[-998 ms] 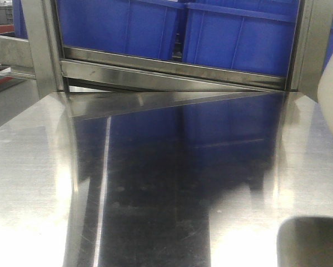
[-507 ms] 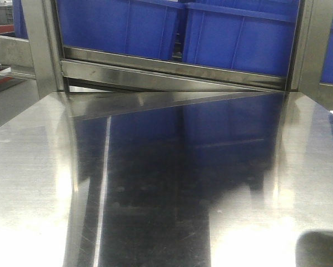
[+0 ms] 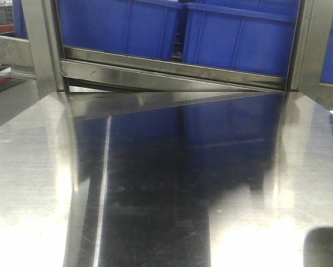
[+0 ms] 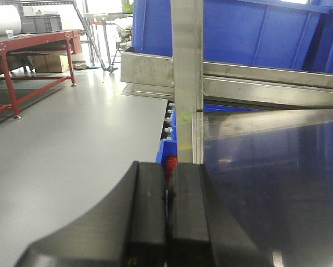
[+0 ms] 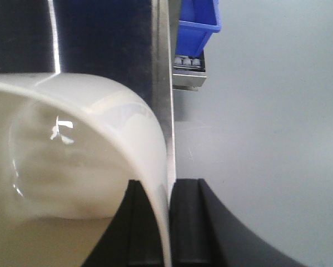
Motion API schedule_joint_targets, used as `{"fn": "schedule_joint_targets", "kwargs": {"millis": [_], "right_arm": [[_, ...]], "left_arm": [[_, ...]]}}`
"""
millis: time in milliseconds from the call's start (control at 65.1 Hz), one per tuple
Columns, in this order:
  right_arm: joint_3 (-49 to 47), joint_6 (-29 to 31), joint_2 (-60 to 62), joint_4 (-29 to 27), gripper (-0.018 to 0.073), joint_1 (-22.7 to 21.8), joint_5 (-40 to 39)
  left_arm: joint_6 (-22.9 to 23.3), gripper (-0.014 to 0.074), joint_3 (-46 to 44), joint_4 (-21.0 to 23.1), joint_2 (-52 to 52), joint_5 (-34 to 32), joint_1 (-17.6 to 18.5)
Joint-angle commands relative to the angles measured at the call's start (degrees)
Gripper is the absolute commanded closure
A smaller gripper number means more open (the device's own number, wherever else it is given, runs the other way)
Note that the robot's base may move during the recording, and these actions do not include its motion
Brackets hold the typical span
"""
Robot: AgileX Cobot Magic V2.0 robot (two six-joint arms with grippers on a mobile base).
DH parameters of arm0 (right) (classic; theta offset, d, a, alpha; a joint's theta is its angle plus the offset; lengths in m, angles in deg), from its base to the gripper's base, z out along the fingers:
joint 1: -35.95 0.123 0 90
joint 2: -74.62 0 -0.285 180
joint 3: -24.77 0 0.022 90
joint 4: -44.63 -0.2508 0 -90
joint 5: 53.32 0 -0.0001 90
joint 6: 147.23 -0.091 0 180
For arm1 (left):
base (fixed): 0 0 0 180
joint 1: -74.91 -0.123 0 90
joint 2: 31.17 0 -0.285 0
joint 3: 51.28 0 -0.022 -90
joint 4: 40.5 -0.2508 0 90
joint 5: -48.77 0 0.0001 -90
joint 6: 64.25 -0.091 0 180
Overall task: Move white bin to right shelf second layer
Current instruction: 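Hold the lifted bin in the right gripper while the base backs away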
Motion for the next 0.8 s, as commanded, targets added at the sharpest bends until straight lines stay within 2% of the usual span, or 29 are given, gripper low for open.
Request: {"fn": "schedule_joint_targets", "kwargs": {"millis": [0,491,783], "right_arm": [[-1.7,0.4,0.1,-0.2,0.0509,1.6,-5.5],[-1.7,0.4,0.1,-3.4,0.0510,2.3,-5.9],[-1.7,0.4,0.1,-3.4,0.0511,2.3,-5.9]], "left_arm": [[0.1,0.0512,2.1,0.3,-0.9,-4.8,0.0],[0.1,0.0512,2.1,0.3,-0.9,-4.8,0.0],[0.1,0.0512,2.1,0.3,-0.9,-4.8,0.0]]}}
